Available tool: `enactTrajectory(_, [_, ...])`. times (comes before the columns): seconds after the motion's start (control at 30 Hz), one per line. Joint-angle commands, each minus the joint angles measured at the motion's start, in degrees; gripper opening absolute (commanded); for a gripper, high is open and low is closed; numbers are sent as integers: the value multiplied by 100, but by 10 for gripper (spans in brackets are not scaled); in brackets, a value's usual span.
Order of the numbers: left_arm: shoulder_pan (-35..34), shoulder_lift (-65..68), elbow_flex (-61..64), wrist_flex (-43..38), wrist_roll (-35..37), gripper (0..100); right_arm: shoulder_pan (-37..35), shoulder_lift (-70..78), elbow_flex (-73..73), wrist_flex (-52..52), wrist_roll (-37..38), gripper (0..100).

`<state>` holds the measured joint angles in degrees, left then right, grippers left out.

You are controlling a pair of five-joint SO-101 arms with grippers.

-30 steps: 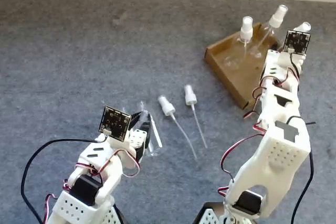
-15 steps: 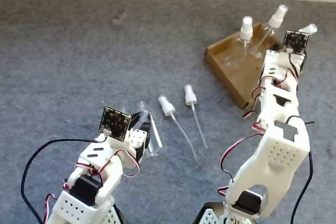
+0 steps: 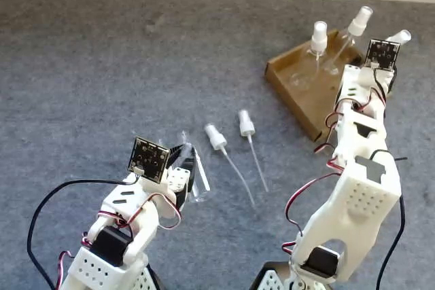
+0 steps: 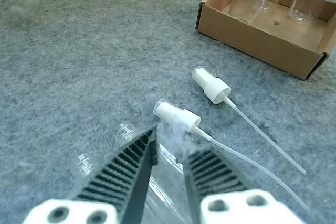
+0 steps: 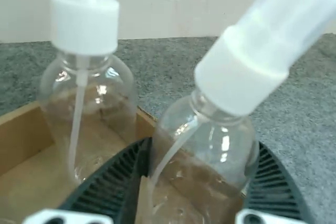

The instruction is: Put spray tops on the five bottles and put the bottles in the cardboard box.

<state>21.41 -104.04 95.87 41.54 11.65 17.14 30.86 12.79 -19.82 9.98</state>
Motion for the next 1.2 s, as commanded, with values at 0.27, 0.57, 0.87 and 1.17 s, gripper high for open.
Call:
enactTrajectory(0.27, [-75, -4, 119, -26, 9, 5, 66, -629, -31, 207, 53, 243])
enactTrajectory(0.57, [-75, -4, 119, -26, 9, 5, 31, -1244, 514, 321, 53, 243])
enactTrajectory(0.87, [-75, -4, 119, -26, 9, 5, 40, -1279, 488, 365, 62, 243])
enactTrajectory(1.17, [-75, -4, 119, -26, 9, 5, 40, -1279, 523, 374, 62, 243])
